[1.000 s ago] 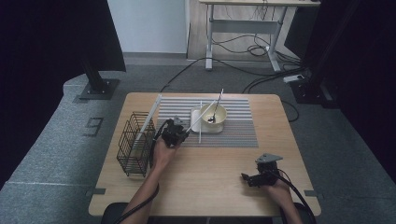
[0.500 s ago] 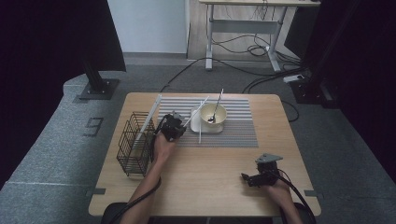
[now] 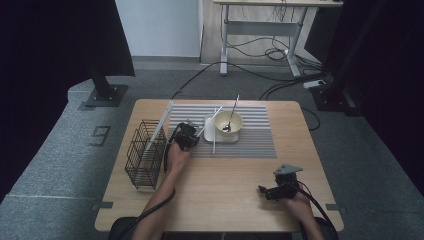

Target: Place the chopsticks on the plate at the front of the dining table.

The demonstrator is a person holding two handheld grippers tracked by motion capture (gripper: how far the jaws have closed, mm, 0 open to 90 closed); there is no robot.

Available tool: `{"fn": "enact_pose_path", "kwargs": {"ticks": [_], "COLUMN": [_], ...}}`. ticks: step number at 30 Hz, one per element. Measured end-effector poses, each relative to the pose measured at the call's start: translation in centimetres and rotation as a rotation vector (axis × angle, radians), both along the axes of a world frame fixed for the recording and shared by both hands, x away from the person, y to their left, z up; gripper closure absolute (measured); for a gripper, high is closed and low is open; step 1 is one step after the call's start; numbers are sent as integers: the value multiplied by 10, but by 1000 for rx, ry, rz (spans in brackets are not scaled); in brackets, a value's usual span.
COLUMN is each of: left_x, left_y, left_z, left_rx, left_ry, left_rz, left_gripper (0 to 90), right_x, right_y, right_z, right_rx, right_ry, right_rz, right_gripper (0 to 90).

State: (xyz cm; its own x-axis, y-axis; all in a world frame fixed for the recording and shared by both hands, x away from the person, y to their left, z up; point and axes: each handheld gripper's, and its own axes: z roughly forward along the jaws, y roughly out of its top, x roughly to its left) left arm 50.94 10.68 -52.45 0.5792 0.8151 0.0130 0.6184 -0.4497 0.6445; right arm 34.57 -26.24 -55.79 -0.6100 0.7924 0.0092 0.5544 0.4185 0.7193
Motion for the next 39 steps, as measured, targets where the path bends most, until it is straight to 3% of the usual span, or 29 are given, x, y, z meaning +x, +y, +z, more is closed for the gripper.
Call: {"fn": "enact_pose_path", "kwargs": {"ticks": [8,16,23,39], "left_x": [-1,-1,-3,-6], "left_y": [-13,-18,-28,-31], "left_z": [-9,-8,-8,-8], "left_rx": [0,-8,-5,-28], "left_ry": [19,40,49,62], "left_rz": [-6,-23,-46,-59], "left_gripper": [846,826,761,651], "right_x": [0,0,0,0], "right_y": [0,0,0,1], "right_z": [0,0,0,0], "right_rx": [0,-1,0,0], "right_ry": [0,1,3,4], "right_rz": [1,2,2,2], "right_gripper": [5,3,0,0]}}
